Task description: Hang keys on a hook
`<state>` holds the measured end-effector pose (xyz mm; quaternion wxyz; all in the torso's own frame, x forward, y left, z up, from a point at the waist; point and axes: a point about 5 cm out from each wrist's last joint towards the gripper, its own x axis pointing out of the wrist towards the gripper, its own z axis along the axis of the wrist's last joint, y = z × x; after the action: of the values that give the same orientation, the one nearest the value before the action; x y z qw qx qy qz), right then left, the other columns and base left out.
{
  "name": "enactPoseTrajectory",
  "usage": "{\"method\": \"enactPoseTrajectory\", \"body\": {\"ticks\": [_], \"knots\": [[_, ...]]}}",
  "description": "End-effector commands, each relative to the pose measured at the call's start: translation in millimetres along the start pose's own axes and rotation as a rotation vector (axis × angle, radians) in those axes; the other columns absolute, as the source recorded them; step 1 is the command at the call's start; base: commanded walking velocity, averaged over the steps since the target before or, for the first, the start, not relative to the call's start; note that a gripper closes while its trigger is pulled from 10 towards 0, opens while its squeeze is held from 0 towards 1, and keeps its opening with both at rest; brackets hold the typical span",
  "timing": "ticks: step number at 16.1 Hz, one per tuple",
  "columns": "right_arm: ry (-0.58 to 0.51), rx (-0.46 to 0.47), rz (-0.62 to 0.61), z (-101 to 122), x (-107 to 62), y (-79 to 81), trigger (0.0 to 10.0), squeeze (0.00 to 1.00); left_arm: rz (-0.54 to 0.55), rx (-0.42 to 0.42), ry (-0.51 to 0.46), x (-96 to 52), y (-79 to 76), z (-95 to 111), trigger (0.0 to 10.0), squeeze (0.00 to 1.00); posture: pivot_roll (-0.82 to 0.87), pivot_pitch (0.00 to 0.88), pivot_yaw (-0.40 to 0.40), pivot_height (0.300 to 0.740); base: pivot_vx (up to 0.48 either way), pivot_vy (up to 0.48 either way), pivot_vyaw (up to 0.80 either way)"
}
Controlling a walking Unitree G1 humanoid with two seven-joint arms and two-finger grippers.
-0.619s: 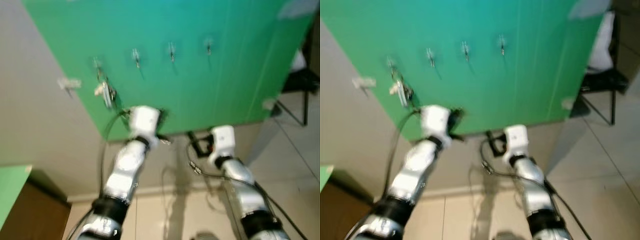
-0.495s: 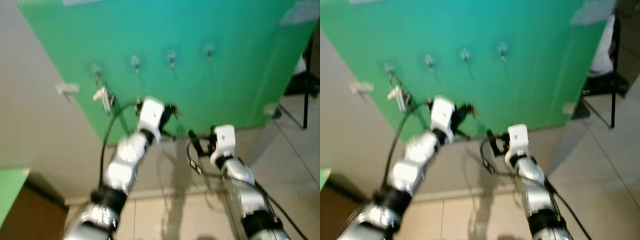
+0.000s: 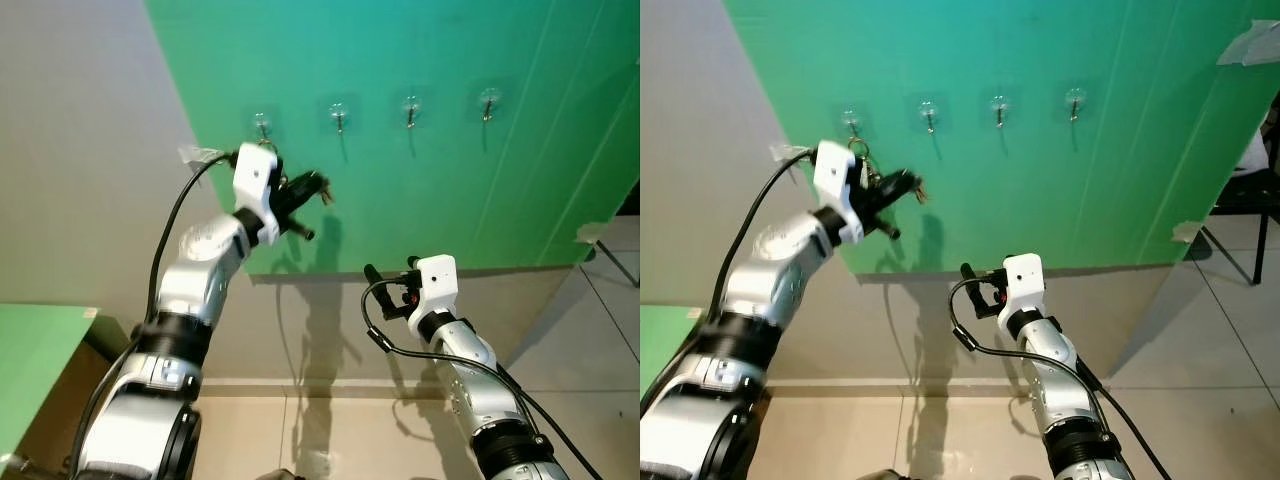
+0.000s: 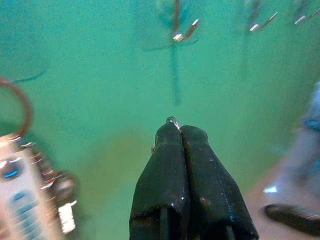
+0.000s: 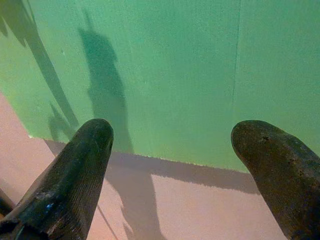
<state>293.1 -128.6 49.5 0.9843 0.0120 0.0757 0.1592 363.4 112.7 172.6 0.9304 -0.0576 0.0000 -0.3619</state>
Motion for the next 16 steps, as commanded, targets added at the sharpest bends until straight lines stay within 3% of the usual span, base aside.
{"method": "enactPoseTrajectory", "body": {"ticks": [1,4,7,11,16], "knots": [[-0.003,-0.004,0.010,0.4,0.9,2.7,10.0,0.00,-0.039,-0.068,-0.012,2.5,2.5,6.3,0.0,0.00,-0.20,0.000,0.115,0.740,0.000,0.000,0.00],[-0.003,-0.005,0.011,0.9,1.3,2.7,10.0,0.00,-0.131,-0.218,-0.035,11.3,0.6,15.9,0.0,0.00,-0.21,0.000,0.120,0.740,0.000,0.000,0.00],[-0.001,-0.006,0.006,0.4,0.6,1.7,10.0,0.00,-0.173,-0.265,-0.050,16.5,-0.7,22.0,0.0,0.00,-0.22,0.000,0.122,0.740,0.000,0.000,0.00],[0.003,-0.008,0.004,-0.9,-0.8,0.8,10.0,0.00,-0.190,-0.251,-0.055,20.3,-5.0,28.8,0.0,0.00,-0.22,0.000,0.120,0.740,0.000,0.000,0.00],[0.011,-0.015,0.000,-2.6,-2.1,-2.0,10.0,0.00,-0.215,-0.153,-0.088,23.1,-17.7,42.4,0.0,0.00,-0.22,0.000,0.116,0.740,0.000,0.000,0.00]]}}
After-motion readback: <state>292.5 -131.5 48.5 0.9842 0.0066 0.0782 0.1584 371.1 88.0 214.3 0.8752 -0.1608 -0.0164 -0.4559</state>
